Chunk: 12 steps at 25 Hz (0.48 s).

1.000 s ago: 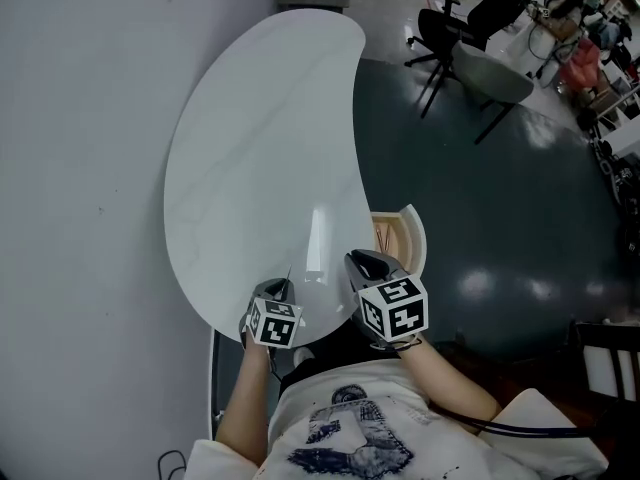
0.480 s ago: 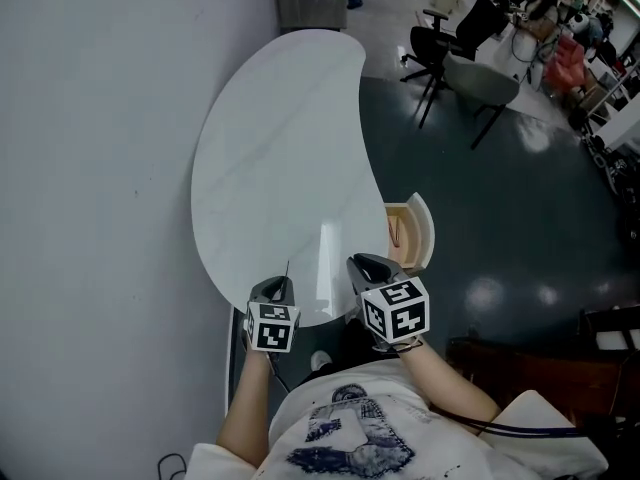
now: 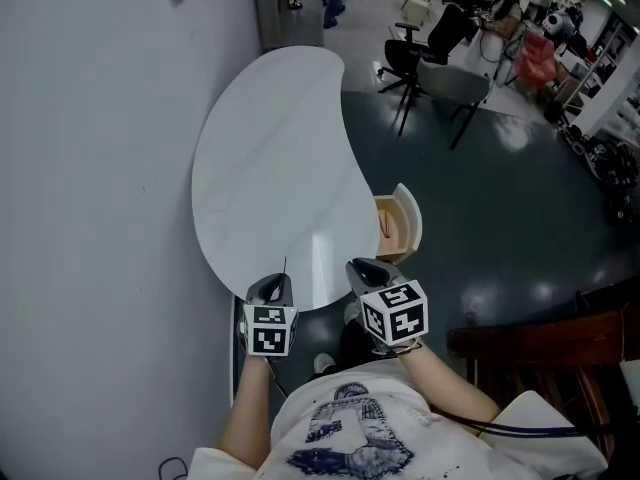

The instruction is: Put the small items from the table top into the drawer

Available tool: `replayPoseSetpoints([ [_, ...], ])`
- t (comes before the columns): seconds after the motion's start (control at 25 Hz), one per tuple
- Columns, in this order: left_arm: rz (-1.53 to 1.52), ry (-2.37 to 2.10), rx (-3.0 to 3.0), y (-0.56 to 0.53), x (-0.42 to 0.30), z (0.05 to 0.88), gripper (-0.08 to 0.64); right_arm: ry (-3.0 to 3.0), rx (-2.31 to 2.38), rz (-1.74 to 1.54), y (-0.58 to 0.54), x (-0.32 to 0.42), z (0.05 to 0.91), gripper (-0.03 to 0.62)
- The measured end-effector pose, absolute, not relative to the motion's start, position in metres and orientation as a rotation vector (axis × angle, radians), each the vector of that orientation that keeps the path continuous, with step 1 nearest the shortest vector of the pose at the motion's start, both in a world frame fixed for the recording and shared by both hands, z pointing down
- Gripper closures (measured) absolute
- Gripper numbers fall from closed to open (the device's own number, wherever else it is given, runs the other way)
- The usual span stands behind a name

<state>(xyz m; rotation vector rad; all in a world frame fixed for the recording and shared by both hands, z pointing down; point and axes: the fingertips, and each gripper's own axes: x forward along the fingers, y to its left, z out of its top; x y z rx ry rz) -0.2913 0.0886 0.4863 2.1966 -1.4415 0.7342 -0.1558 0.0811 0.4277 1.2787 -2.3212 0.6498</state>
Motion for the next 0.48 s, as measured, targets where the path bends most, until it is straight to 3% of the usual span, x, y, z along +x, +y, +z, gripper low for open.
replayPoseSetpoints([
  [0.48, 0.683, -1.4, 2.268, 0.093, -0.261, 0.471, 0.518, -2.287, 1.368, 0.597, 0.094, -0.131, 0.414, 0.539],
])
